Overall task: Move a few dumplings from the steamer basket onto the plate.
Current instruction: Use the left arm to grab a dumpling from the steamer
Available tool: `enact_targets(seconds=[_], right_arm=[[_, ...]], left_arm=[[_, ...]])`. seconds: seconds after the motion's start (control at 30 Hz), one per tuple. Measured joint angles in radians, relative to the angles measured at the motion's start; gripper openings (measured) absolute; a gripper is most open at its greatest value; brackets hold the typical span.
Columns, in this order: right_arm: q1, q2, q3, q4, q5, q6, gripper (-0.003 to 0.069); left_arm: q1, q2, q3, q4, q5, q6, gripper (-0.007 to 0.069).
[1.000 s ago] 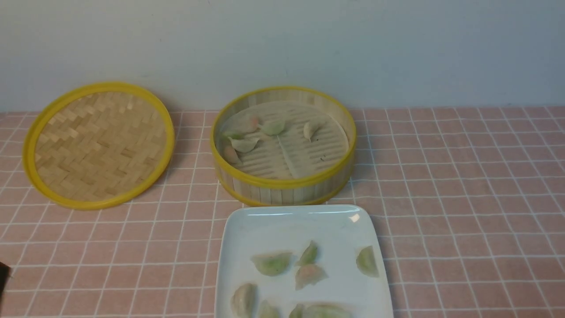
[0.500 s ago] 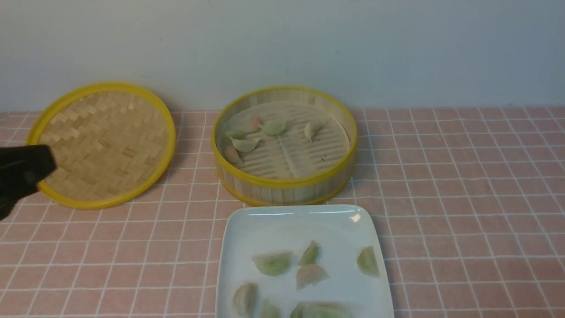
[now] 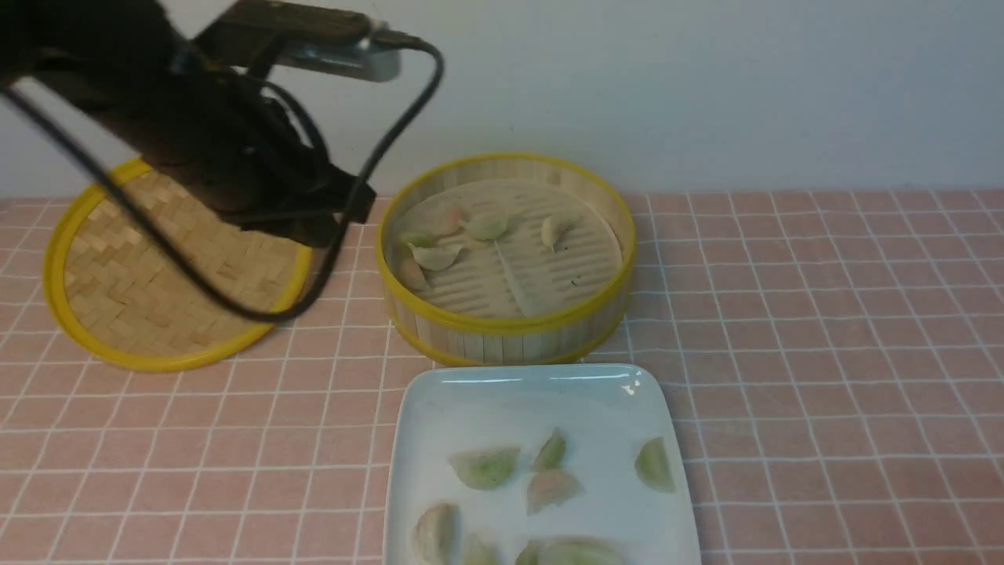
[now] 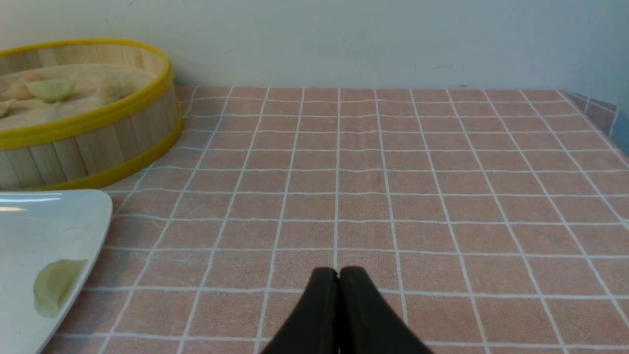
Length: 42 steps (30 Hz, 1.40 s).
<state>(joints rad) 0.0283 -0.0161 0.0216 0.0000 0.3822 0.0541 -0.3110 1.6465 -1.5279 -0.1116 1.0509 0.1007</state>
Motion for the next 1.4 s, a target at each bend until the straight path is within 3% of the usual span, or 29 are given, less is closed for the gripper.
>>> enact_targets(seconds=[0.47,0.6,0.77,0.87,0.97,1.17,1.27,1.4], right_arm=[[0.0,0.0,0.0,0.0,0.0,0.0,-0.0015],[0.0,0.0,0.0,0.0,0.0,0.0,-0.0015],[0.0,0.0,0.0,0.0,0.0,0.0,-0.0015],[0.0,0.0,0.0,0.0,0.0,0.0,-0.0015],[0.0,0.0,0.0,0.0,0.0,0.0,-0.0015],[0.0,0.0,0.0,0.0,0.0,0.0,-0.0015],[0.0,0.0,0.0,0.0,0.0,0.0,-0.0015],[0.0,0.0,0.0,0.0,0.0,0.0,-0.0015]], left_arm=[[-0.033,0.482,-0.49,0.083,0.069,0.018,0.0022],[-0.033,0.561,-0.529,0.093,0.057,0.046,0.0125],[-0.033,0.632,-0.534,0.104,0.017,0.053,0.0371],[-0.033,0.665,-0.536,0.132,0.003,0.053,0.0449],[-0.034,0.702,-0.537,0.157,-0.036,0.053,0.0477],[-0.038,0.72,-0.541,0.179,-0.041,0.053,0.0455],[-0.038,0.727,-0.546,0.191,-0.039,0.053,0.0372],[-0.037,0.728,-0.548,0.208,-0.043,0.053,0.018]])
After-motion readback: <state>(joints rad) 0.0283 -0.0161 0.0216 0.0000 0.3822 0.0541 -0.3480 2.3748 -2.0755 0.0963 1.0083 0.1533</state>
